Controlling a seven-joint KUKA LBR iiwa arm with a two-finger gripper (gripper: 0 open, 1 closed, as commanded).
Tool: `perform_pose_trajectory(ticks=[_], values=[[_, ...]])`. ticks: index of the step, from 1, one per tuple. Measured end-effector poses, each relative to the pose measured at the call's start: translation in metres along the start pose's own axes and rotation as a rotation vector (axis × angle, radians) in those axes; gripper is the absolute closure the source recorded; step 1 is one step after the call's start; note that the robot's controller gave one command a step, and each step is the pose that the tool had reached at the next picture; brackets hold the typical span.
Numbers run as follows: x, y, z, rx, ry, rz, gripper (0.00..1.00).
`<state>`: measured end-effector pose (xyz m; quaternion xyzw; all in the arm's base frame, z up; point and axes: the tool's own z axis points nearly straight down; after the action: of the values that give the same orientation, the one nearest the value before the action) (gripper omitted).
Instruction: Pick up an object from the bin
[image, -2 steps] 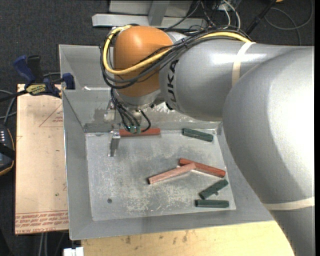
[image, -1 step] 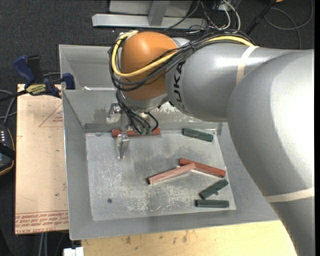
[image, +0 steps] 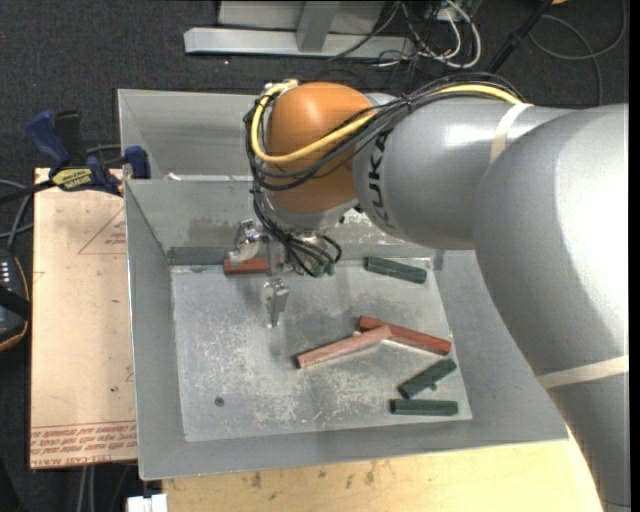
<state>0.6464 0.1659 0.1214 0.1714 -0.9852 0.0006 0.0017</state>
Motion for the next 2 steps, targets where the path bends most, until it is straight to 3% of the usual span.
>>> perform_pose_trajectory(ticks=[1,2], values=[[0.0073,-0.0619,0.0433,-0.004,-0.016,-0.175,1.0],[0.0117,-0.0648,0.0452,-0.001,0.005,-0.177,0.0]])
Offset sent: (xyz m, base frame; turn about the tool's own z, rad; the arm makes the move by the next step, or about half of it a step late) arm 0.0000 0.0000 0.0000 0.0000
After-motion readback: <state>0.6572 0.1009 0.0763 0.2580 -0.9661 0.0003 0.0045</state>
